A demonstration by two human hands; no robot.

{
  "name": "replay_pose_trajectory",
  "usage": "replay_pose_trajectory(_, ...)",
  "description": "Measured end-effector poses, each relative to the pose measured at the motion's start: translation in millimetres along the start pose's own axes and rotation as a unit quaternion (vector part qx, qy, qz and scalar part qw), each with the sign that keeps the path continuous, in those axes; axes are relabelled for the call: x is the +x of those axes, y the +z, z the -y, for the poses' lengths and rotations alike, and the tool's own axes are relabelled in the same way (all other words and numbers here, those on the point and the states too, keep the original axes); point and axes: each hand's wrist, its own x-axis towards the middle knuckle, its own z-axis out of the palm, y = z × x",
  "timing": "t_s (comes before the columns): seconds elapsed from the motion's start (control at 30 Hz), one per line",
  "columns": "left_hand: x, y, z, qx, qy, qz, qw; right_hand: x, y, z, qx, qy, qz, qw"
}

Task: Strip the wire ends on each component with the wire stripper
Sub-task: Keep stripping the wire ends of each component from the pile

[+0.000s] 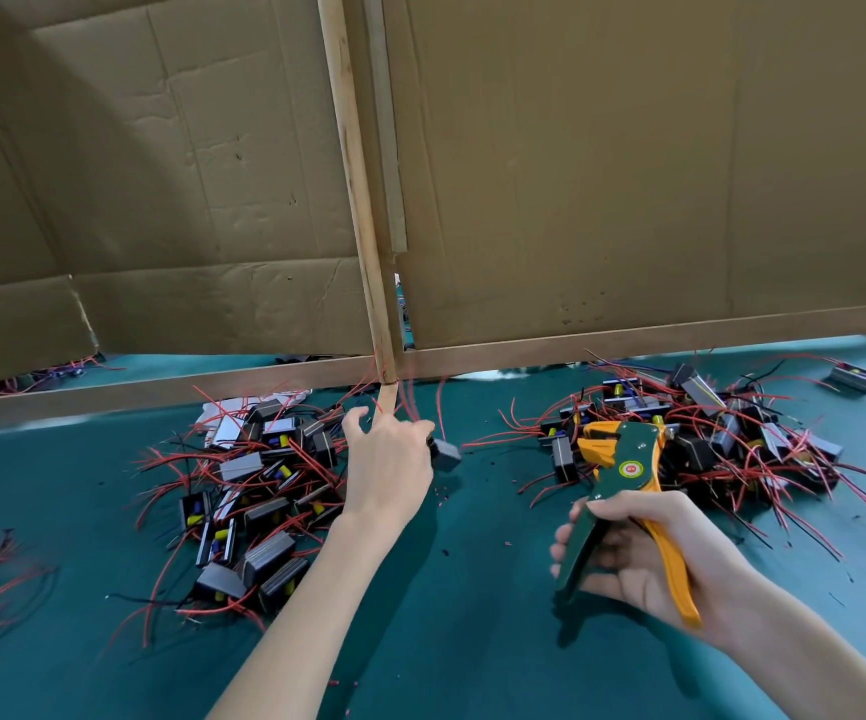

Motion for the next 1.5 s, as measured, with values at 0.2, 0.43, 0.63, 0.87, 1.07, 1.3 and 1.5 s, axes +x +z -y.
replay_pose_trajectory(0.2, 6.3, -14.2, -12.0, -0.257, -0.038, -0.080, 0.962, -1.5, 2.6, 0.6, 0.001, 0.000, -0.003, 1.000)
replay_pose_trajectory(0.43, 4.2, -25.5, -24.4, -0.455, -0.081, 0.006, 0.887, -8.3, 7.2, 2.0, -0.003, -0.010, 0.015, 1.000)
replay_pose_trajectory(0.63, 9.0, -37.1, -31.9, -0.539, -0.072, 0.042, 0.838, -11.6, 10.2, 4.3, -0.022, -0.023, 0.057, 0.998)
replay_pose_trajectory(0.87, 14.0, -66.3, -36.8, -0.579, -0.021, 0.111, 0.808, -21.6, 17.2, 5.4, -0.092, -0.051, 0.162, 0.981)
replay_pose_trajectory(1.07, 11.7, -82.5, -43.0, -0.581, 0.023, 0.143, 0.801, -27.1, 23.0, 4.4, -0.118, -0.063, 0.209, 0.969)
replay_pose_trajectory(1.3, 13.0, -84.0, -41.1, -0.611, 0.014, 0.132, 0.781, -31.1, 25.6, 7.8, -0.117, -0.068, 0.209, 0.968)
replay_pose_trajectory(1.5, 11.9, -82.6, -43.4, -0.598, 0.034, 0.161, 0.784, -34.4, 28.6, 9.0, -0.125, -0.071, 0.214, 0.966)
